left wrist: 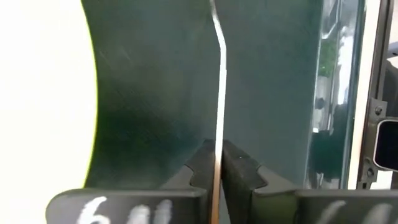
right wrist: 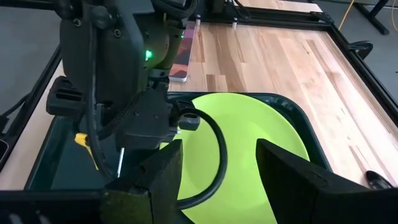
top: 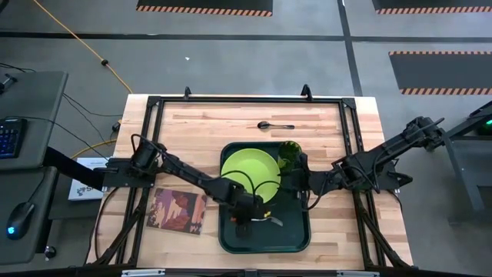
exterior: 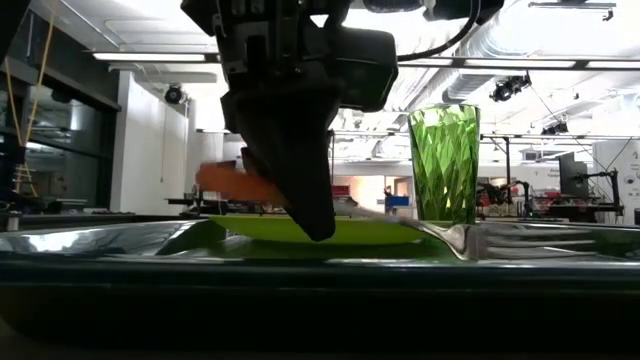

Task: Pick and place plate/cup/fork/spoon on tray
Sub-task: Put the orange fork on the black serving tray to the right of the green plate

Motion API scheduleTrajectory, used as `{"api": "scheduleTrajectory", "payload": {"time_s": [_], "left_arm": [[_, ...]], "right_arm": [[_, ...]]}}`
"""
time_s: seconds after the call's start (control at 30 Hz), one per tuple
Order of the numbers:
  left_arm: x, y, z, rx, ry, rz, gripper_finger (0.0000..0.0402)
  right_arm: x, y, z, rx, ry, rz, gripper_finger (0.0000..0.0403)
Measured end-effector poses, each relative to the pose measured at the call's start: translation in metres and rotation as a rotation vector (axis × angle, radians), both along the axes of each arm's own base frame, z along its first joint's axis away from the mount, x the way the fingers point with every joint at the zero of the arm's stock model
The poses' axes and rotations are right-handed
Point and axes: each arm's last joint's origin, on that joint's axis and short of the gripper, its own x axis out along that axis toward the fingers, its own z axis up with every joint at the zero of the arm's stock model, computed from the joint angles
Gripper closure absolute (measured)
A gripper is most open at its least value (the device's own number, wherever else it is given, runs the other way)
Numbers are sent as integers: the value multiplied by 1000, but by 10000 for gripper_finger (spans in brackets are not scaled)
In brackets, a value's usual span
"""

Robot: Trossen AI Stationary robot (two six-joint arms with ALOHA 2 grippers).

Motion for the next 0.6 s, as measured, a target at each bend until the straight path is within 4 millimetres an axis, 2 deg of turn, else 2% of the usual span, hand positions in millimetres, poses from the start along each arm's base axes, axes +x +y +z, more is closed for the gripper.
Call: {"api": "scheduleTrajectory", "payload": {"time_s": [0.27,0.43,0.53,0.6], "left_arm": [[1,0,0,1,-8,-8,333],[4,7,2,-3,-27,-9,302],[7,15,8,-23,-18,-54,292],[4,21,19,-35,0,-84,291]], "right_arm": [[0,0,0,6,-3,-2,206],[0,0,0,8,-6,-2,206],[0,0,0,8,-6,-1,206],[0,0,0,7,-5,-1,206]]}}
